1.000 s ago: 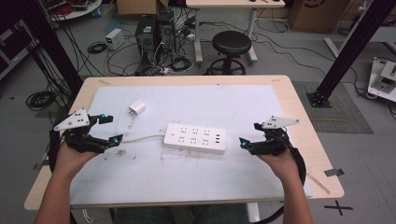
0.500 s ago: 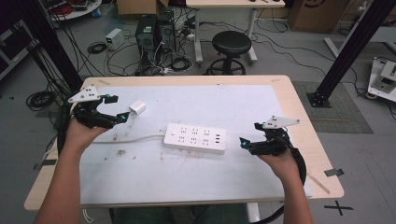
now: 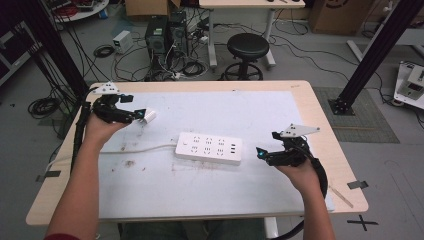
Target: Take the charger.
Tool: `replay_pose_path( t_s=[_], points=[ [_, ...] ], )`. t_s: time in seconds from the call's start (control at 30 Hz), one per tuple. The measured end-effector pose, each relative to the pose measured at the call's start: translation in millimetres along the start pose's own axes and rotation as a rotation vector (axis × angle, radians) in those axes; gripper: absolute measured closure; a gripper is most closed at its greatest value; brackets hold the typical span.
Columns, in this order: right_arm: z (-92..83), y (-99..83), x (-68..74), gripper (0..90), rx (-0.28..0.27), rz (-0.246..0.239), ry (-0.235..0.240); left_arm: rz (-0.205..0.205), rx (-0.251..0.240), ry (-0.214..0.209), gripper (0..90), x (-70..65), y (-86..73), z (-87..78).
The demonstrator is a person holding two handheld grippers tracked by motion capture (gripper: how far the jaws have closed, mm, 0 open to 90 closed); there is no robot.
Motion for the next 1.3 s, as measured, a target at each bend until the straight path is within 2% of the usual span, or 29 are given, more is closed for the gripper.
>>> replay_pose_path(
  t_s=[0.03,0.07,0.13,0.2,0.23,0.3,0.37,0.4,0.47,0.5,0.67,0.97,1.2,1.3],
  points=[
    [0.0,-0.1,0.1,16.2,0.000,0.000,0.001,-0.018,-0.001,0.016,16.4,6.3,1.5,6.5],
    [-0.1,-0.5,0.1,16.2,0.001,0.000,0.001,-0.021,-0.002,0.018,16.4,8.0,1.7,8.4],
    [0.1,-1.2,0.1,16.3,0.005,0.000,0.001,-0.035,0.026,0.021,16.4,14.3,-1.0,18.2],
    [0.2,-1.5,0.0,16.3,0.006,-0.001,0.001,-0.035,0.026,0.021,16.4,14.3,-1.0,18.2],
    [0.2,-1.7,0.2,16.3,0.006,0.002,0.000,-0.050,0.064,0.026,16.4,22.5,-5.9,32.0],
    [-0.1,-2.2,0.6,16.3,0.009,0.006,0.001,-0.057,0.086,0.032,16.4,26.5,-9.4,40.6],
    [0.2,-2.3,0.5,16.3,0.009,0.005,0.000,-0.057,0.086,0.032,16.4,26.5,-9.4,40.6],
    [0.2,-2.3,0.5,16.2,0.009,0.005,0.000,-0.071,0.105,0.034,16.4,31.2,-13.9,49.6],
    [1.1,-2.3,0.6,16.2,0.010,0.000,0.000,-0.071,0.105,0.034,16.4,31.2,-13.9,49.6],
    [1.1,-2.3,0.6,16.2,0.010,0.000,0.000,-0.094,0.131,0.037,16.4,38.0,-22.4,60.9],
    [4.5,-4.1,0.9,16.3,0.020,0.014,0.001,-0.122,0.179,0.054,16.4,48.2,-37.0,76.2],
    [6.8,-4.6,0.6,16.3,0.029,0.022,0.000,-0.131,0.197,0.055,16.5,51.9,-45.6,91.3],
    [7.4,-5.0,0.8,16.3,0.032,0.023,-0.001,-0.134,0.209,0.064,18.4,53.2,-48.8,95.2],
    [8.6,-4.5,1.5,16.3,0.030,0.019,0.000,-0.132,0.233,0.068,22.4,53.1,-53.5,100.3]
  ],
)
Point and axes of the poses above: each handheld gripper's, and its own axes: z roughly forward along the jaws, y roughly out of its top, x roughly to its left, the point moved 10 cm from there along z, roughly forward along the jaws, and after that the axes turned 12 degrees about x, right-handed, at the moved point
